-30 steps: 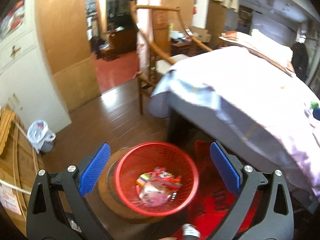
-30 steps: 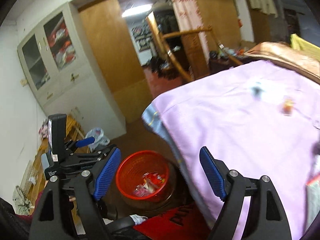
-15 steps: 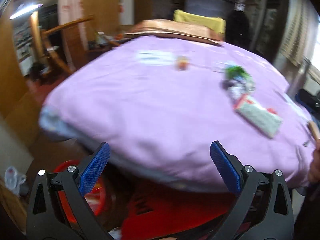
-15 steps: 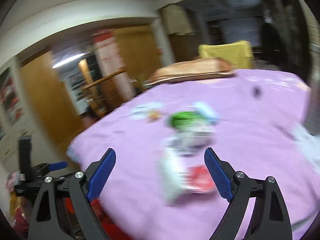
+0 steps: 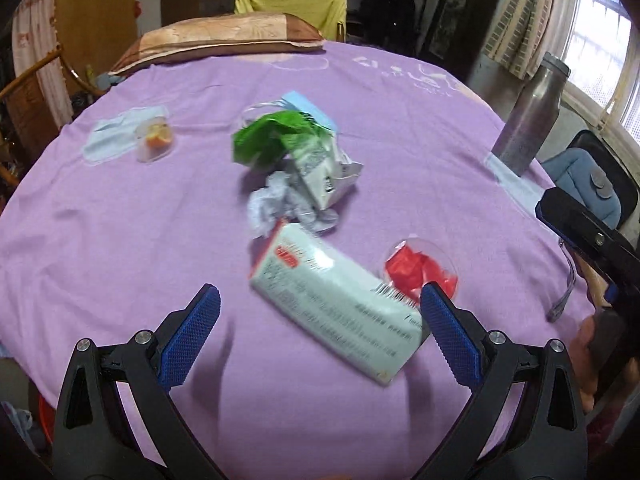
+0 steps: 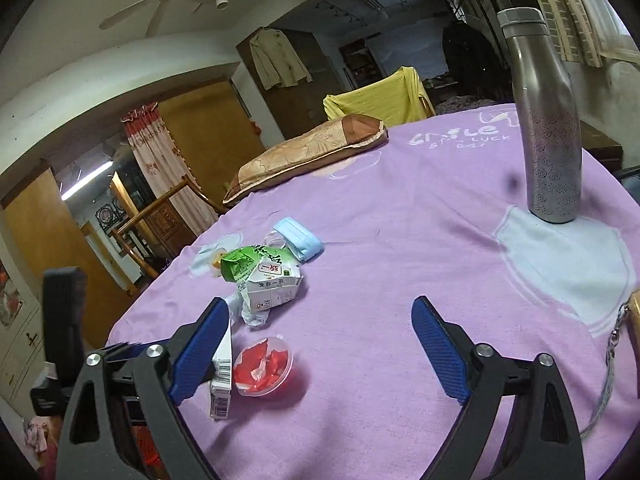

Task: Collect trash
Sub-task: 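Bring both open tools back over the table toward the remaining trash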

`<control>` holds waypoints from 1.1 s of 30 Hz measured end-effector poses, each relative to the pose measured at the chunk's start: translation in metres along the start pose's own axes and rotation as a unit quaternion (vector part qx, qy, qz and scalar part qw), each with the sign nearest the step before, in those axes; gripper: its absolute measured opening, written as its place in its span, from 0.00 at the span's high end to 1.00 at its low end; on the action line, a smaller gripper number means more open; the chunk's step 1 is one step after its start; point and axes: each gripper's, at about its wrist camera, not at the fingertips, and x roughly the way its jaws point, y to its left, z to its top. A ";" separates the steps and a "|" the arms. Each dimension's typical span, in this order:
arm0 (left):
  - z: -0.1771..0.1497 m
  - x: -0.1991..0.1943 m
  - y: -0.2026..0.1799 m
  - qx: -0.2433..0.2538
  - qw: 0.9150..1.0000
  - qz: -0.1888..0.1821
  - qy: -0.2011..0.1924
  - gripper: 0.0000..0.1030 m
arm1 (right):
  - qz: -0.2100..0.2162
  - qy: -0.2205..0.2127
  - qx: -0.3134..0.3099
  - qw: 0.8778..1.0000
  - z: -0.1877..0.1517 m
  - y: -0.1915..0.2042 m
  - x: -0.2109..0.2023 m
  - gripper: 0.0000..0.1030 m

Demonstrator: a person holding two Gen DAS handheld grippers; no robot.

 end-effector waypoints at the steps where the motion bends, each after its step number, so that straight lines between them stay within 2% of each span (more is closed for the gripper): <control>1: 0.000 0.005 -0.003 0.003 1.000 0.002 0.004 0.07 | 0.007 0.000 -0.001 1.000 -0.001 0.000 0.001 0.11; 5: -0.004 0.000 0.006 -0.006 1.000 -0.009 -0.004 0.06 | 0.018 -0.001 -0.001 1.000 0.001 0.002 -0.001 0.10; 8: -0.006 -0.013 0.029 -0.020 1.000 0.000 -0.016 0.06 | 0.025 -0.004 0.008 1.000 0.001 0.000 -0.004 0.10; 10: -0.008 -0.021 0.049 -0.021 0.997 0.073 -0.020 0.06 | 0.027 -0.010 0.010 1.000 0.001 -0.001 -0.006 0.10; 12: -0.012 -0.029 0.076 -0.030 0.987 0.153 -0.027 0.06 | 0.028 -0.013 0.009 1.000 0.000 0.000 -0.008 0.10; 13: -0.015 -0.032 0.085 -0.041 0.985 0.167 -0.026 0.06 | 0.028 -0.013 0.007 1.000 0.000 0.001 -0.008 0.10; 14: -0.017 -0.038 0.096 -0.057 0.984 0.169 -0.026 0.07 | 0.027 -0.014 0.004 1.000 -0.001 0.002 -0.008 0.10; 18: -0.022 -0.056 0.101 -0.086 0.989 0.112 -0.039 0.07 | 0.025 -0.011 -0.001 1.000 -0.001 0.005 -0.007 0.10; 20: -0.022 -0.055 0.081 -0.066 0.995 0.069 -0.031 0.07 | 0.025 -0.011 0.002 1.000 -0.001 0.004 -0.007 0.10; 22: -0.023 -0.047 0.052 -0.026 0.999 0.029 -0.016 0.07 | 0.025 -0.011 0.007 1.000 -0.001 0.002 -0.007 0.10; 25: -0.028 -0.029 0.003 0.047 0.999 -0.003 0.005 0.07 | 0.027 -0.009 0.013 0.999 0.000 0.000 -0.006 0.10; 27: -0.030 -0.019 -0.021 0.085 0.996 -0.001 0.010 0.07 | 0.030 -0.008 0.016 0.999 -0.001 -0.001 -0.006 0.10; 29: -0.029 -0.006 -0.034 0.109 0.994 0.021 0.013 0.07 | 0.033 -0.006 0.019 0.999 -0.001 -0.002 -0.006 0.10; 32: -0.028 0.001 -0.024 0.111 0.992 0.063 0.014 0.06 | 0.038 -0.006 0.022 0.999 -0.001 -0.003 -0.006 0.10; 33: -0.025 -0.002 -0.011 0.105 0.991 0.089 0.008 0.06 | 0.039 -0.006 0.024 0.999 -0.001 -0.003 -0.007 0.10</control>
